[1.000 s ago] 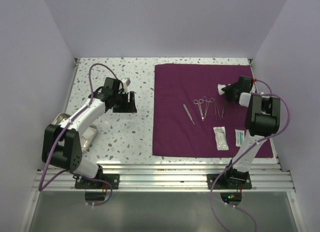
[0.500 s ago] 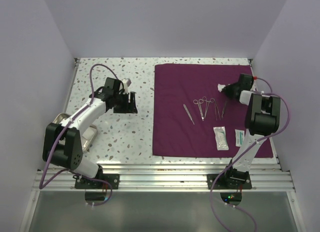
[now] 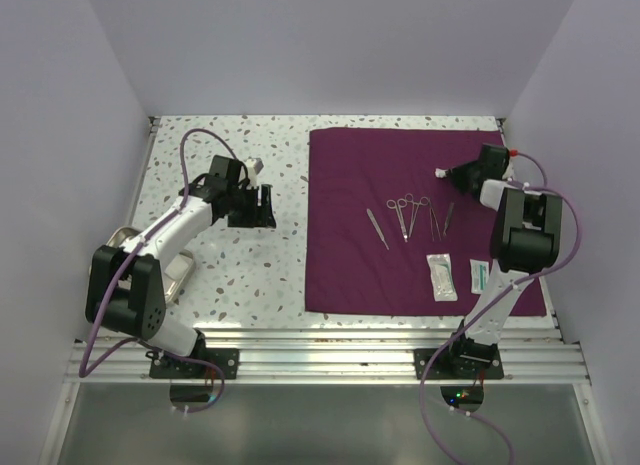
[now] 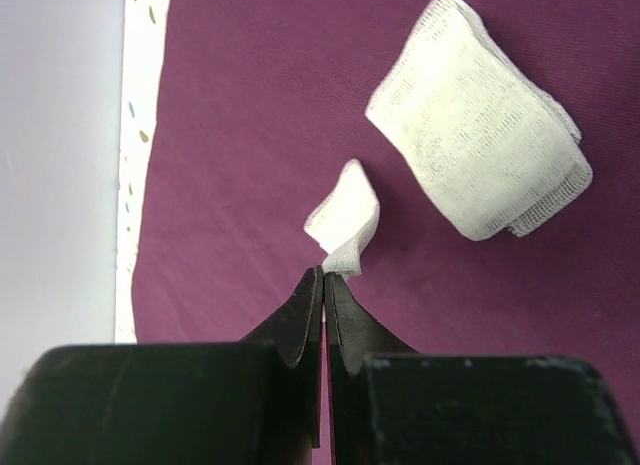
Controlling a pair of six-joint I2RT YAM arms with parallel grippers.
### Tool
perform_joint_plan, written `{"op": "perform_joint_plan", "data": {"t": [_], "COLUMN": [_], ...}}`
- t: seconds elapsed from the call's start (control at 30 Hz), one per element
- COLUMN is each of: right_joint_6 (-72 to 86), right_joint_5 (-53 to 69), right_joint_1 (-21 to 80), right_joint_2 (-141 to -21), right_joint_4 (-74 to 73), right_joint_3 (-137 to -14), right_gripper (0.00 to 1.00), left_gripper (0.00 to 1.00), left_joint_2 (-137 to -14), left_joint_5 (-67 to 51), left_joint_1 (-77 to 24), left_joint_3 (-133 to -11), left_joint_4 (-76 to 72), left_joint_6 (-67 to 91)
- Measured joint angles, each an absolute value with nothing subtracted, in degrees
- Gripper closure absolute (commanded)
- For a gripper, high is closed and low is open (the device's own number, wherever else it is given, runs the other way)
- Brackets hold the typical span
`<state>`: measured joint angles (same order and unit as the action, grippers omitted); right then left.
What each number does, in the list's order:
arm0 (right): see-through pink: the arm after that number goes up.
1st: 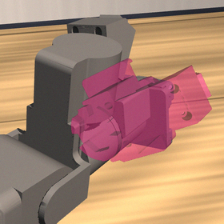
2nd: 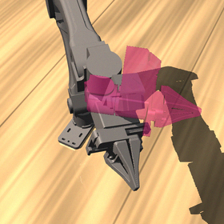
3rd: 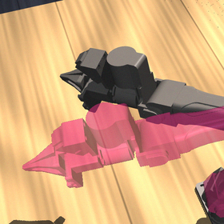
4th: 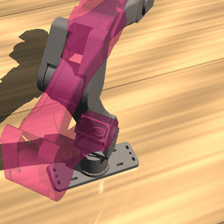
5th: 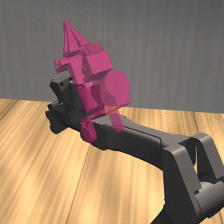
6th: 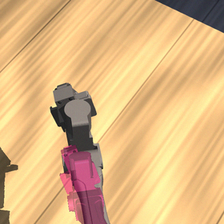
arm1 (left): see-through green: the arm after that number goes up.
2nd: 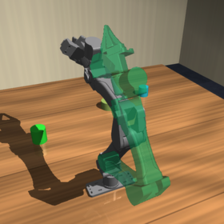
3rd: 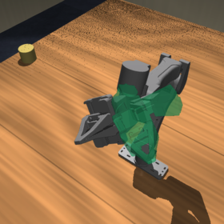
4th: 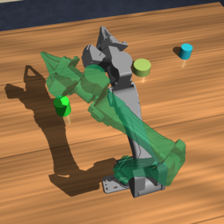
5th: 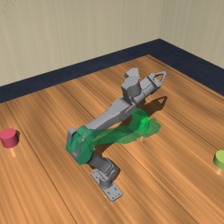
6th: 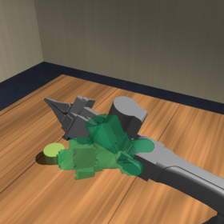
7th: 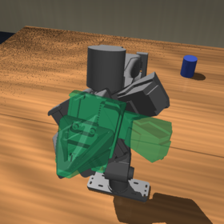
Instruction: Prepare the surgical pack
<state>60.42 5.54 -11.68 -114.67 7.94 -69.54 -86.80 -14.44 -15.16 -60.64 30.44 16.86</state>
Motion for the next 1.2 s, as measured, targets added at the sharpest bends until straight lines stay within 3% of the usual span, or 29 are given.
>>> {"op": "perform_joint_plan", "data": {"t": [0.47, 1.2], "right_joint_6": [60.45, 57.78], "right_joint_5": [5.10, 5.10], "right_joint_1": [-14.06, -16.53], "right_joint_2": [-110.80, -113.95], "right_joint_4": [13.67, 13.76], "right_joint_3": [-69.41, -67.42], "right_gripper": [1.00, 1.00], "left_gripper": [0.32, 0.32], "left_joint_2": [-87.61, -89.56], "left_joint_5": [-14.83, -15.53], "left_joint_1": [-15.16, -15.14], "left_joint_3": [-60.64, -60.64], "left_joint_4": [30.44, 30.44], "left_joint_6": [16.84, 16.80]}}
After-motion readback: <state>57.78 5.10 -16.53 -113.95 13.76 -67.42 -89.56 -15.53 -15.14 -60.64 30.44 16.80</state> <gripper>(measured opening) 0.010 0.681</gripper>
